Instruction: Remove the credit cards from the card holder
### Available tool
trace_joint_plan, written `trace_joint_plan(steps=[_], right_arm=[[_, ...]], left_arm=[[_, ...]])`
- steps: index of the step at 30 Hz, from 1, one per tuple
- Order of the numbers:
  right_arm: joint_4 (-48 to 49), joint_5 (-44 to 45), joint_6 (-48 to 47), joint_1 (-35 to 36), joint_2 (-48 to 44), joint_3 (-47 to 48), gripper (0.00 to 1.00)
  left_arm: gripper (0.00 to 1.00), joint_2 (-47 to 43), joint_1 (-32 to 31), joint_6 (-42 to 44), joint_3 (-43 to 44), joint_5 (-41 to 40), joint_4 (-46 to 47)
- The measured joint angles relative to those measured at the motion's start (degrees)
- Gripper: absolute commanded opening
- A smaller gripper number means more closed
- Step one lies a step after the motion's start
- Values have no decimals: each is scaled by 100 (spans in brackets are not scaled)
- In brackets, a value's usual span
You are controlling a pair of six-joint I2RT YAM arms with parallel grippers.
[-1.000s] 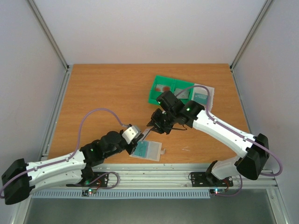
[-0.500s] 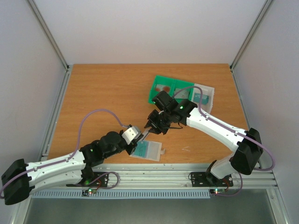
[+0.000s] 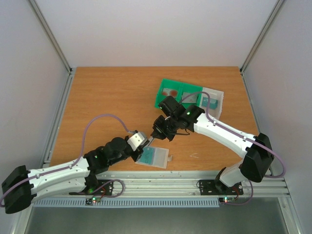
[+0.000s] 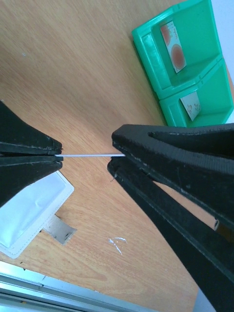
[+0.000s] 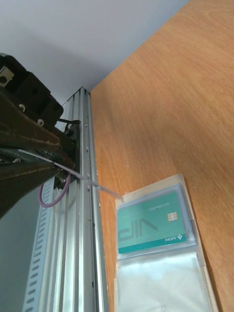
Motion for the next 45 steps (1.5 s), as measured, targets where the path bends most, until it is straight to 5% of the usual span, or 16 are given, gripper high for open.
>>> trace_joint_plan(steps=[6,13,19,30,37,45], right_arm=[[225,-15,7,-2,-13,-170,1],[660,354,-243,20,-417,-693,1],[1073,964,-962,17,-975,-1211,1],[2361,1373,-3025,-160,-1687,-2105,1],[3416,697,-3541,-1300,-1547,-2538,1],[3499,350,-4122,-2271,-1344,-2396,1]], left_arm=[[5,17,2,46,-2,-153,-105],[66,-195,0,-173,-13,-551,-173],[99,-953,-2,-748,-24,-883,-546],[99,-1091,645,-2194,699,-640,-1856],[99,-483,1300,-2743,1139,203,-2059],[99,431,2463,-3189,1250,1545,-2133]])
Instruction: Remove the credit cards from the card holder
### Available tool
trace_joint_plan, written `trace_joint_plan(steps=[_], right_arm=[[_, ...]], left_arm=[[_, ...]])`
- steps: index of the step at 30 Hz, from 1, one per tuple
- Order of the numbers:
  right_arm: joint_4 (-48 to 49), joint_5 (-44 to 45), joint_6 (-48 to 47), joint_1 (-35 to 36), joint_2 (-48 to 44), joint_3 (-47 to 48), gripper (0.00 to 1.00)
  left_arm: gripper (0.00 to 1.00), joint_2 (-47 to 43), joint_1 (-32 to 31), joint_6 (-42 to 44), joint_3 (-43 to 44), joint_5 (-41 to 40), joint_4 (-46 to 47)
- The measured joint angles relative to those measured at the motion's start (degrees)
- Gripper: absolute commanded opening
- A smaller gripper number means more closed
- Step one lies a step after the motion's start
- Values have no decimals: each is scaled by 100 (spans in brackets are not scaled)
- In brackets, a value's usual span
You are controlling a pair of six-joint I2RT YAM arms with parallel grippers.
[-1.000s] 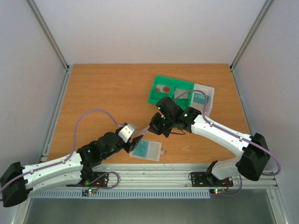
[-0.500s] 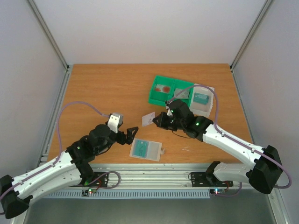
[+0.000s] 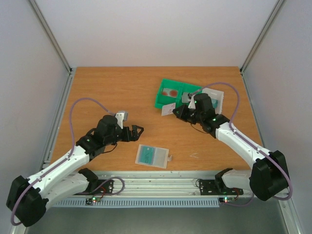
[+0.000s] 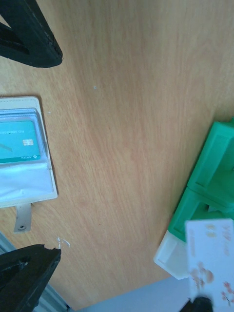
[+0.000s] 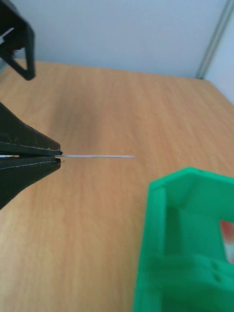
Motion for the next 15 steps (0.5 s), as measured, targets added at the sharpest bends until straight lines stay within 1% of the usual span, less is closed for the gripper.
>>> trace_joint_plan(steps=[7,11,15], right_arm=[[20,-487,-238,-1261,417,297,1],[-26,-649,-369,-1812,737,518,1],[-175,-684,-564,-2155,1191,942,1]], left_arm=[[99,278,577,-227,-122,817,74],[100,597,632,-203,-179,938,11],[98,831,632,-190,-389,1021,28]])
